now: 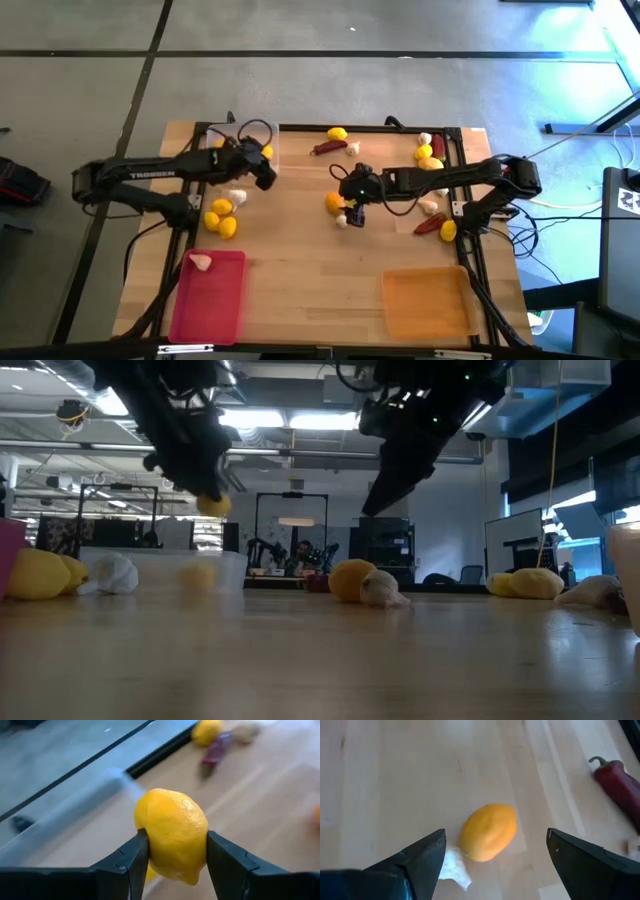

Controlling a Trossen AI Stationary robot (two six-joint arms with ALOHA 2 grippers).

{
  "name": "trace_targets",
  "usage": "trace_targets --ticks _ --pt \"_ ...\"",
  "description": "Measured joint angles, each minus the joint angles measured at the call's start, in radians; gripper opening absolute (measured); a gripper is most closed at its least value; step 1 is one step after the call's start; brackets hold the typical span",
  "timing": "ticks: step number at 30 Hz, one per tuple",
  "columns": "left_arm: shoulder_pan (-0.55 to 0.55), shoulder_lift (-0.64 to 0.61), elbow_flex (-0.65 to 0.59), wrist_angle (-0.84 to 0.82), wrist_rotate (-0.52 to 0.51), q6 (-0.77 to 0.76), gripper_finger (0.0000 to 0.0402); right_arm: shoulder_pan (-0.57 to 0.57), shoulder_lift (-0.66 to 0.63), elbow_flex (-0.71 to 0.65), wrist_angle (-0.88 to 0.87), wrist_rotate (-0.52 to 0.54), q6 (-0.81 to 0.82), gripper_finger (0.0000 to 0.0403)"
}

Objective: Sort produce into baskets
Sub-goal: Put the yellow lemon into the left white bin

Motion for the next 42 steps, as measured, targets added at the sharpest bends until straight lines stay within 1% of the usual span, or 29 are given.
trace_targets --ticks 2,5,10,13,17,21,26,28,30,35,39,42 --pt "0.051 0.000 -0.001 -0.041 0.000 -0.001 0.0168 -0.016 0.005 0.000 0.007 0.000 -0.002 0.0337" --pt "0.114 -0.001 -0.021 -0.054 0.000 -0.003 0.0168 -0.039 0.015 0.000 0.016 -0.007 -0.002 0.0337" --pt "0.182 0.000 -0.079 -0.075 0.016 -0.040 0.0169 -0.072 0.034 -0.001 0.015 -0.008 -0.004 0.0337" --pt "0.194 0.002 -0.107 -0.077 0.031 -0.048 0.0169 -0.085 0.048 0.000 0.029 -0.009 -0.008 0.0337" --pt "0.196 0.005 -0.125 -0.073 0.033 -0.048 0.0169 -0.101 0.068 0.000 0.046 -0.035 -0.009 0.0337" --pt "0.197 0.005 -0.134 -0.072 0.046 -0.035 0.0169 -0.103 0.080 0.000 0.053 -0.062 -0.003 0.0337" --pt "0.197 0.005 -0.135 -0.069 0.068 -0.027 0.0171 -0.103 0.080 0.000 0.063 -0.072 -0.002 0.0337" --pt "0.205 0.005 -0.135 -0.069 0.068 -0.025 0.0183 -0.103 0.080 0.000 0.068 -0.080 -0.001 0.0337" --pt "0.217 0.005 -0.135 -0.071 0.069 -0.020 0.0204 -0.102 0.080 0.000 0.068 -0.079 0.010 0.0337" --pt "0.241 0.005 -0.136 -0.068 0.093 0.000 0.0252 -0.102 0.080 0.000 0.071 -0.070 0.078 0.0337" --pt "0.242 0.005 -0.136 -0.064 0.094 -0.014 0.0265 -0.102 0.087 0.000 0.070 -0.064 0.131 0.0337" --pt "0.241 0.005 -0.136 -0.063 0.094 -0.018 0.0266 -0.102 0.093 -0.001 0.069 -0.088 0.168 0.0337"
